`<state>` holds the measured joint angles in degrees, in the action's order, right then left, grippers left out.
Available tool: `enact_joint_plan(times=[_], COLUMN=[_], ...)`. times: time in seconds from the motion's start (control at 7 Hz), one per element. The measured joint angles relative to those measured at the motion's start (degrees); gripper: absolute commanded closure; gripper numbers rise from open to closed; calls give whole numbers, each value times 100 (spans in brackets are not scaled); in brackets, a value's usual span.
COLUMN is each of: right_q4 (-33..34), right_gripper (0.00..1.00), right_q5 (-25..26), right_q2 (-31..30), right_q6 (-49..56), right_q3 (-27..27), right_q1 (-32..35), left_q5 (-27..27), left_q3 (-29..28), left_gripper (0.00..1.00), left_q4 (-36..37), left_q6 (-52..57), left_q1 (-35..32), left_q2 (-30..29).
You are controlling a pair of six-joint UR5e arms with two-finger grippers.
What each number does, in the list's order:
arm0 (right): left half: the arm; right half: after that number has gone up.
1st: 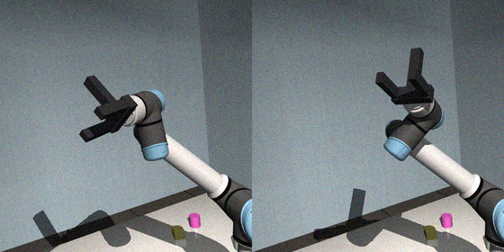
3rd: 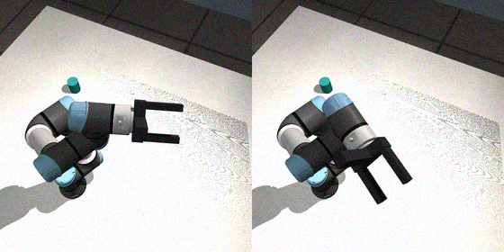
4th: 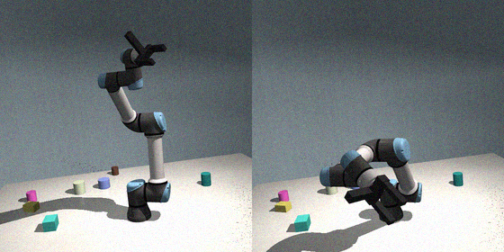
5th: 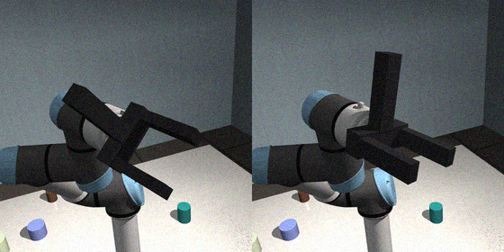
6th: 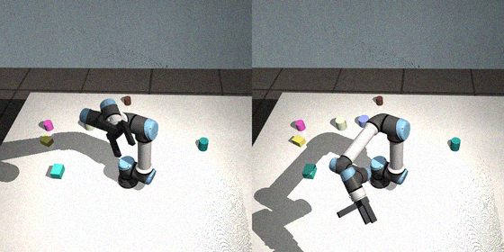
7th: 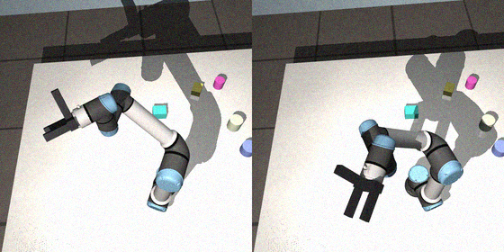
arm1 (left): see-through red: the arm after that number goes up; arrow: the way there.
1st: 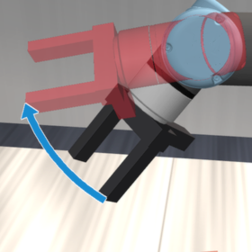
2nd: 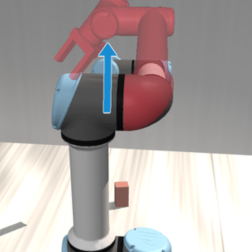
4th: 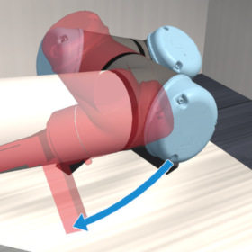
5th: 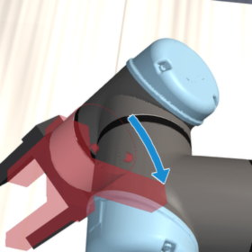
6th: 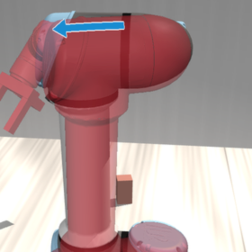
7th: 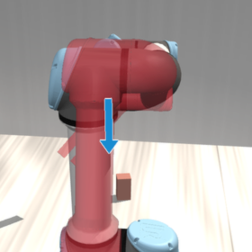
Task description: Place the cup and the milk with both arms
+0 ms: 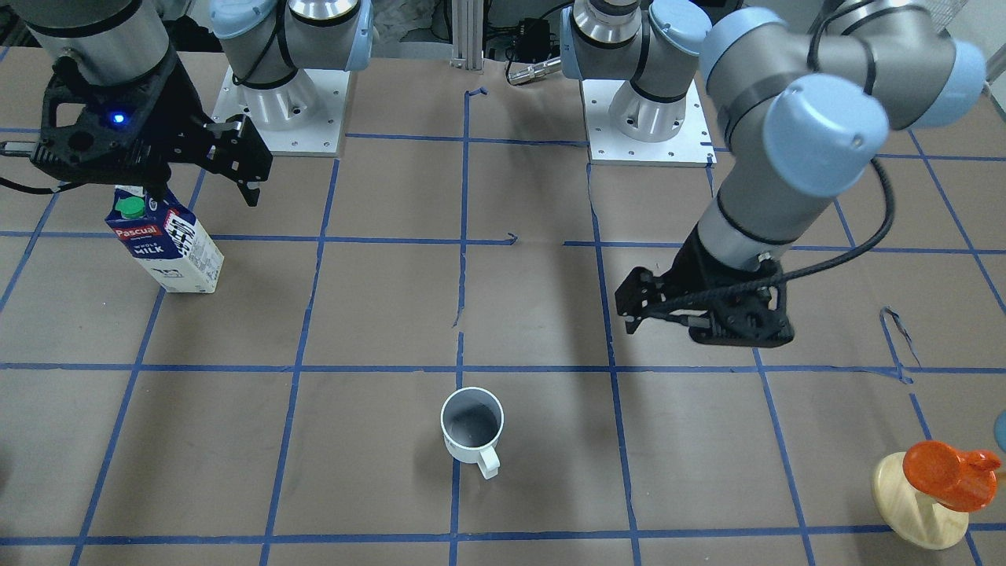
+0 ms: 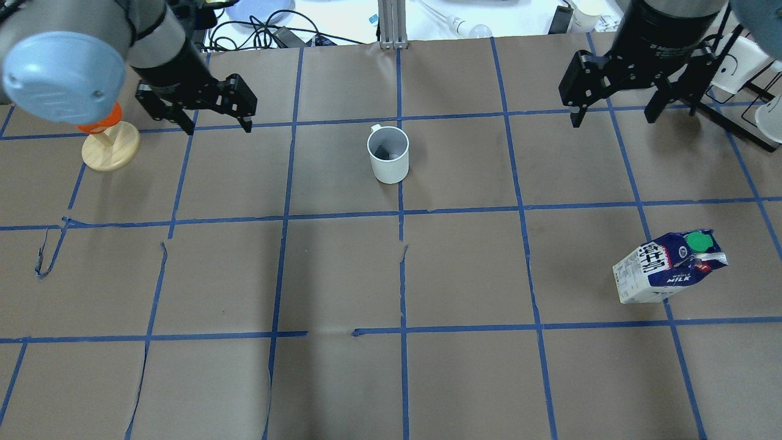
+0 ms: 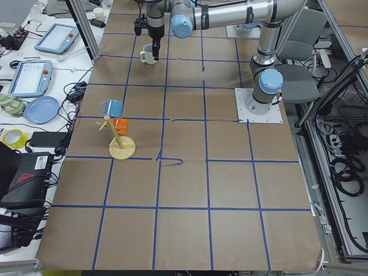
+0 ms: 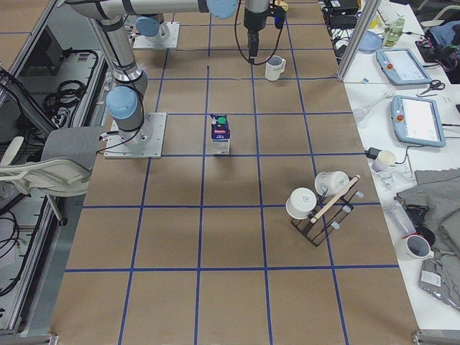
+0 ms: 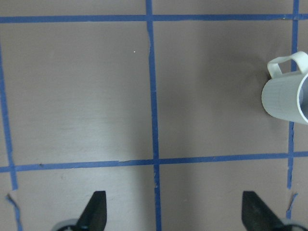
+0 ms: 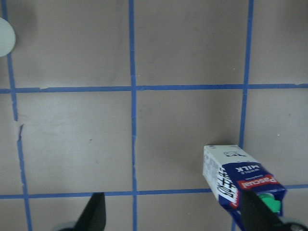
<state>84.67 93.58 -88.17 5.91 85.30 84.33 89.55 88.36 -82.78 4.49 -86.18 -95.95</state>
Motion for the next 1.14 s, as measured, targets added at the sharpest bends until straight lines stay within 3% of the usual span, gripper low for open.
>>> enact_joint_plan(times=[0.29,0.57,1.14], right_q4=[31,138,501], right_gripper=[4,4,5], right_q5=[223,222,530], right_q2=[-21,-25,-133], right_q6=[993,1777,2261], right_q3=[317,822,1972], right_q1=[-778,-1432,-1814], left_q5=[127,29,-121], left_q3=[-88,-106,-85], left_gripper=[0,0,0], left_q4=[-514,-569,-551], left_q6=[-192,-409,-453], left_q1=[-71,-187,-205], left_q2=[507,580,567])
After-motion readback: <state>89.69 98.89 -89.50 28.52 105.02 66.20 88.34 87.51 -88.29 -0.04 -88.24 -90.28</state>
